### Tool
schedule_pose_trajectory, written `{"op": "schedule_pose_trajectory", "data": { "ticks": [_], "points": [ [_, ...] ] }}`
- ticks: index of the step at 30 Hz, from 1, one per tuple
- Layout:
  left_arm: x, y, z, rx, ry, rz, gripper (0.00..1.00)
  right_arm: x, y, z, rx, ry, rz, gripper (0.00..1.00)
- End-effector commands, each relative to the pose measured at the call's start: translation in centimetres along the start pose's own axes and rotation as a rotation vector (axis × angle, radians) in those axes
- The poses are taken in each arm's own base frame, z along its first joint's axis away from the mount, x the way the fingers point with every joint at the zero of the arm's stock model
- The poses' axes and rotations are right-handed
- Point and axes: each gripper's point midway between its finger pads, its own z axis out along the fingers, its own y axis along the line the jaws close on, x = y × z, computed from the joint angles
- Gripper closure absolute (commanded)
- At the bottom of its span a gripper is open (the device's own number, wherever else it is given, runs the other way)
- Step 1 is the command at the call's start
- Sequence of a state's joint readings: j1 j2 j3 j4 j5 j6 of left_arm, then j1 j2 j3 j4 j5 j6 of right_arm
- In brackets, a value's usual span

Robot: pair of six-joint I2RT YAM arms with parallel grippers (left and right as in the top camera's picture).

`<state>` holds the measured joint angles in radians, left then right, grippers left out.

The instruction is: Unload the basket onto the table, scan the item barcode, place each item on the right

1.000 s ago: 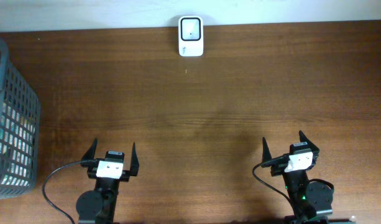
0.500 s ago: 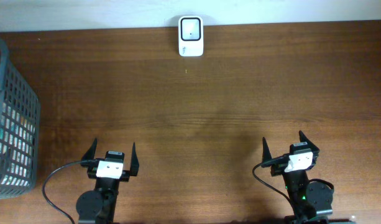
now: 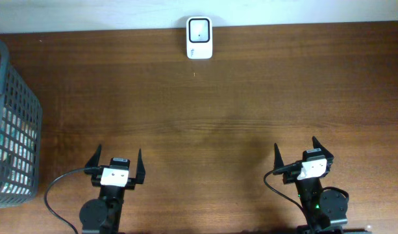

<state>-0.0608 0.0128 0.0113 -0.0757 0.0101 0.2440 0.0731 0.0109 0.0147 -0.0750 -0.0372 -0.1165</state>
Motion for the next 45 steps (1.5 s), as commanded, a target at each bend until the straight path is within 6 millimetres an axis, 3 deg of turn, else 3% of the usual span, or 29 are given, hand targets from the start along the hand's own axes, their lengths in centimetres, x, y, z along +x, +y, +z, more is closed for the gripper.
{"op": "schedule_pose_trajectory", "data": {
  "ticks": [1,24,29,34,39,41,45],
  "points": [
    [0.2,0.0,0.0,-0.003,0.004,0.009,0.01,0.4,-0.1,0.1,0.01,0.01,-0.003,0.01],
    [-0.8,0.1,-0.1,-0.004,-0.031,0.009,0.01,0.4,-0.1,0.1,0.01,0.01,-0.003,0.01],
    [-4.8,0.6,-0.3,0.022,-0.042,0.011,0.01,0.4,-0.1,0.1,0.01,0.01,-0.003,0.01],
    [-9.5,1.3,1.1,0.072,0.049,0.018,0.01,0.4,-0.1,0.1,0.01,0.01,-0.003,0.01],
    [-14.9,1.7,4.3,0.161,0.151,0.057,0.01,0.4,-0.1,0.1,0.01,0.01,-0.003,0.01],
    [-16.2,1.8,5.5,0.186,0.202,0.052,0.01,0.4,-0.1,0.1,0.01,0.01,-0.003,0.01],
    [-19.1,0.2,8.8,0.388,0.385,0.024,0.01,0.4,-0.1,0.1,0.01,0.01,-0.003,0.01]
  ]
}}
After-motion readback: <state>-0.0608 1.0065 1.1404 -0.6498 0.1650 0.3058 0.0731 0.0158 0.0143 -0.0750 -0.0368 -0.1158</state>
